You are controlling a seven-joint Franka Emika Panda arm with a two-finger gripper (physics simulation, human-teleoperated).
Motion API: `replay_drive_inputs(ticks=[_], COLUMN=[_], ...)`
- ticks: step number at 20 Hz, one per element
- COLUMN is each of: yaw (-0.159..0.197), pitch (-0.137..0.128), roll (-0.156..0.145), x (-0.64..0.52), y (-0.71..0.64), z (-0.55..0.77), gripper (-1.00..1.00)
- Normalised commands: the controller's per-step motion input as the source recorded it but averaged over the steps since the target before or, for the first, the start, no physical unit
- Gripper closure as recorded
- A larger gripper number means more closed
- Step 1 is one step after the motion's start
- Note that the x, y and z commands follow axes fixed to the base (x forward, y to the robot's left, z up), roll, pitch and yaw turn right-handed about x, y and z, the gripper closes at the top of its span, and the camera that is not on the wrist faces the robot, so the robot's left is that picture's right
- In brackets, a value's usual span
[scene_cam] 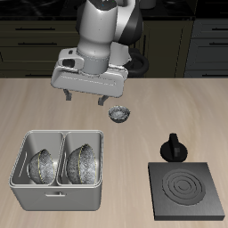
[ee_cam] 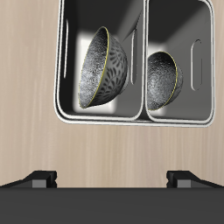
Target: Turn off the stove and place the largest bowl in the left side of the drainer and the medium bowl in the right side
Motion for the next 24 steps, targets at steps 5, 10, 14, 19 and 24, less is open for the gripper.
replay_drive_inputs(ticks=[5,10,14,19,24], yaw=[-0.027,0.002,0.008,-0.046,-0.064], pitch=[0.006,-0.008,0.000,0.022,0.027], roll=[-0.011,0.036,0.087,0.010,0.014], x=[-0.09,-0.18,-0.08,0.05,0.01], y=[0.57,0.60,0.58,0.31,0.33], z=[-0.13,-0.15,-0.02,-0.01,-0.07], gripper=[-1.00,-1.00,-1.00,-1.00,-1.00])
